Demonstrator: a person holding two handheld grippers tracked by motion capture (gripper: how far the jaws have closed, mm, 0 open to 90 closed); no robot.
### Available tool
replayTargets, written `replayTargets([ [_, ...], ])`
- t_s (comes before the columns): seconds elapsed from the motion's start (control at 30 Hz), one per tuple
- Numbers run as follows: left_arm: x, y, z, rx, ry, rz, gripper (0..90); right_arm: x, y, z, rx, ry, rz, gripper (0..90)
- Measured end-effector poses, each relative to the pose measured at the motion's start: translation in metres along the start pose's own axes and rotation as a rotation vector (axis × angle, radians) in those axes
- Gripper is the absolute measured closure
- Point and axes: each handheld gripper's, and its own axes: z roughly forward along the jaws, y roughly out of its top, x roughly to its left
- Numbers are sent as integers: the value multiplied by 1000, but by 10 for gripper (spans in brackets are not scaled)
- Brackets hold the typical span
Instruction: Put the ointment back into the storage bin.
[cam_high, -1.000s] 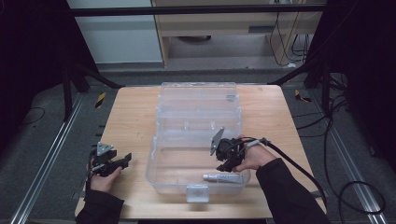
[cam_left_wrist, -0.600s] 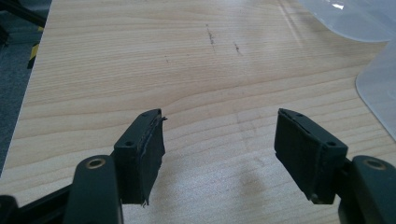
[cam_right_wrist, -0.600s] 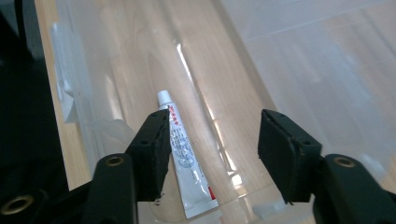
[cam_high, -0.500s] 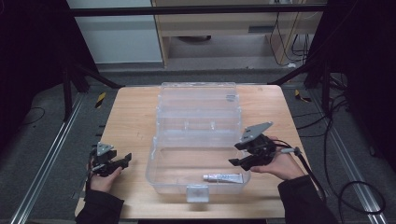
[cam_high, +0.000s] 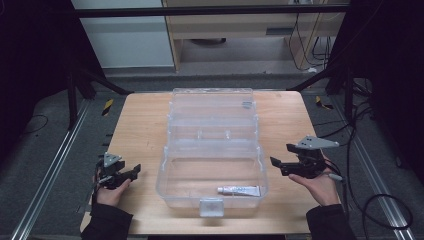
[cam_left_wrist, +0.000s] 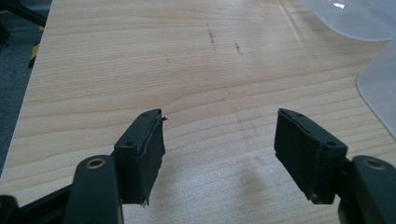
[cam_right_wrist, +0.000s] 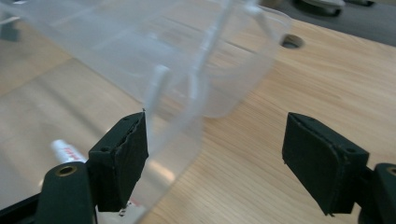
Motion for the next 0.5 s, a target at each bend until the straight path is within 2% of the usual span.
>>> replayTargets([
  [0.13, 0, 0, 0, 2, 0, 0, 333, -13, -19, 3, -5, -46, 79, 224],
  [0.23, 0, 0, 0, 0, -3, -2, 343, -22, -34, 7, 1, -62, 124, 223],
  [0.3, 0, 0, 0, 0, -5, -2, 350, -28, -42, 8, 15, -83, 141, 220],
  [0.37, 0, 0, 0, -1, -7, -2, 356, -34, -48, 10, 6, -108, 164, 211],
  [0.43, 0, 0, 0, -2, -8, -3, 360, -39, -53, 12, 12, -117, 189, 205],
  [0.5, 1, 0, 0, -2, -8, -2, 362, -42, -59, 14, 27, -128, 195, 197],
])
